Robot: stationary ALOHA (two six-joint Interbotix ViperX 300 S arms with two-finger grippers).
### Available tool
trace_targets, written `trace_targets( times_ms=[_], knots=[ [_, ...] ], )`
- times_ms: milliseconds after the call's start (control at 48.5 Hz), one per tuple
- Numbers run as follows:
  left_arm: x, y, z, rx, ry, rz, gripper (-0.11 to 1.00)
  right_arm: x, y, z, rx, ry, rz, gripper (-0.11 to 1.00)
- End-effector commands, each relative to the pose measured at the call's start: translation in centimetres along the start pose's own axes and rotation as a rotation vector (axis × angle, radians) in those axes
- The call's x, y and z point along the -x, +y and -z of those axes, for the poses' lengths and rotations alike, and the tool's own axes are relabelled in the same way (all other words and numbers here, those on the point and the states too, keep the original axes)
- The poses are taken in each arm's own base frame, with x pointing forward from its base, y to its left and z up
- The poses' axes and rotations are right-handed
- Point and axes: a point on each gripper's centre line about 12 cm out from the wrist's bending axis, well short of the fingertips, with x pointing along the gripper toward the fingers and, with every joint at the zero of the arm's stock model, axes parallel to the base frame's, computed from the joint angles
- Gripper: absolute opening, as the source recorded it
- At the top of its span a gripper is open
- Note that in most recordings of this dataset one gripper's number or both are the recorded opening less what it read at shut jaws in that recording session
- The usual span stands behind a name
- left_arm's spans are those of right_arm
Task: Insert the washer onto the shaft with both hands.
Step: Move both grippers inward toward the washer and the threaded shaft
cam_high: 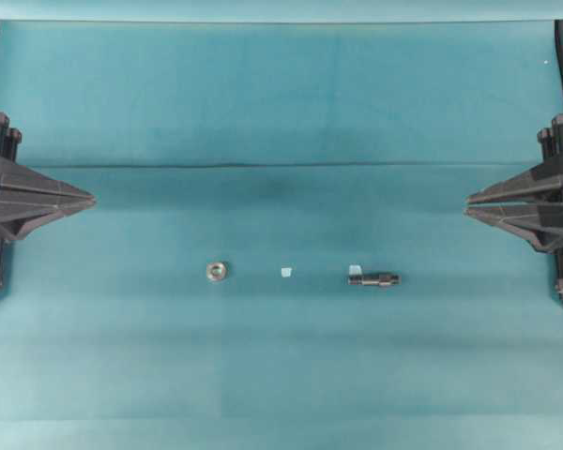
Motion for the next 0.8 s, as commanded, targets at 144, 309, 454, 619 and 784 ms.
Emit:
trace_targets(
  times_ms=[144,309,454,619,784],
  knots=[
    [-2.3,0.3,-1.6,-0.005,0.025,-0.012,0.03,-0.5,-0.5,-0.3,-0.087,0.072,0.031,-0.07],
    [-3.5,0.3,-0.9,0.002,0.127,-0.014,0.02,-0.7,-0.4,0.0,-0.124,0.195,0.035,-0.09],
    [-4.6,0.4,-0.1,0.027,0.239,-0.018,0.03,-0.8,-0.3,0.2,-0.139,0.297,0.036,-0.10],
    [-6.0,0.3,1.2,0.037,0.374,-0.017,0.02,-1.6,-0.3,1.1,-0.141,0.411,0.040,-0.10],
    [-7.6,0.2,2.7,0.035,0.491,-0.017,0.03,-3.2,-0.3,2.9,-0.144,0.570,0.047,-0.10]
  ],
)
